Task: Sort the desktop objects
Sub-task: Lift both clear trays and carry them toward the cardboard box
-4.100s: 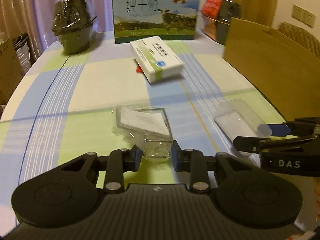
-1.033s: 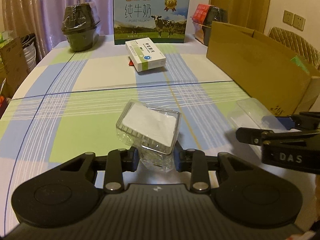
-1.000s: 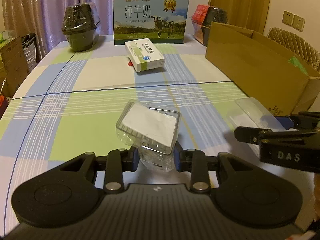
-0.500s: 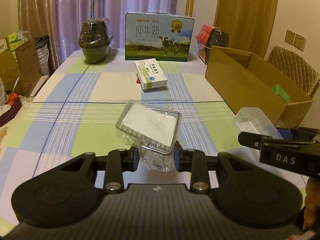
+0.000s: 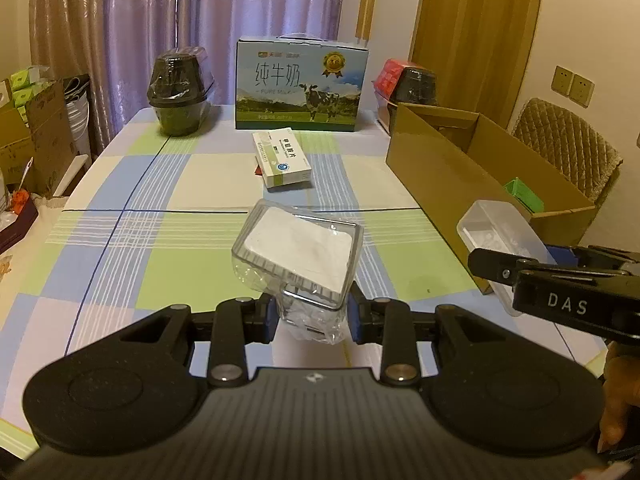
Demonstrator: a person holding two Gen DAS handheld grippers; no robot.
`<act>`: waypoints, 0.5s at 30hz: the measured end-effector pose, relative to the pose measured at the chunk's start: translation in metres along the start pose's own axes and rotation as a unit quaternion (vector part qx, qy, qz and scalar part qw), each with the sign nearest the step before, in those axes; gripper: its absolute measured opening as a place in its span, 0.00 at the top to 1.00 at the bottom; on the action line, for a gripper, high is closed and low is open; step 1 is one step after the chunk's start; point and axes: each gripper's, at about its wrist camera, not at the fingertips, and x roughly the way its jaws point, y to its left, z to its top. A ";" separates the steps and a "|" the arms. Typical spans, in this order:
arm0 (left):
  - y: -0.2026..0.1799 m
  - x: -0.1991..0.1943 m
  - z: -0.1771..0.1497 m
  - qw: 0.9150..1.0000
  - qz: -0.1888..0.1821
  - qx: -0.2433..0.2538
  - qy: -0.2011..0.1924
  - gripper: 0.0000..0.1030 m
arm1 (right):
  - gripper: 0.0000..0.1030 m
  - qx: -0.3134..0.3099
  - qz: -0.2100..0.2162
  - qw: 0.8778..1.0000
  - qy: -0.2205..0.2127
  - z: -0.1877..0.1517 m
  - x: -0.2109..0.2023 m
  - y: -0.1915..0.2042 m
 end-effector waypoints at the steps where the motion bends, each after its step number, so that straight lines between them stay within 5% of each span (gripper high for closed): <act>1: -0.001 -0.001 0.000 1.000 -0.001 0.000 -0.001 0.73 | 0.48 0.002 0.000 1.000 -0.001 0.000 -0.001 -0.001; 15: -0.010 -0.004 -0.002 1.000 -0.004 0.007 0.002 0.73 | 0.48 0.016 -0.004 1.000 -0.008 0.000 -0.010 -0.012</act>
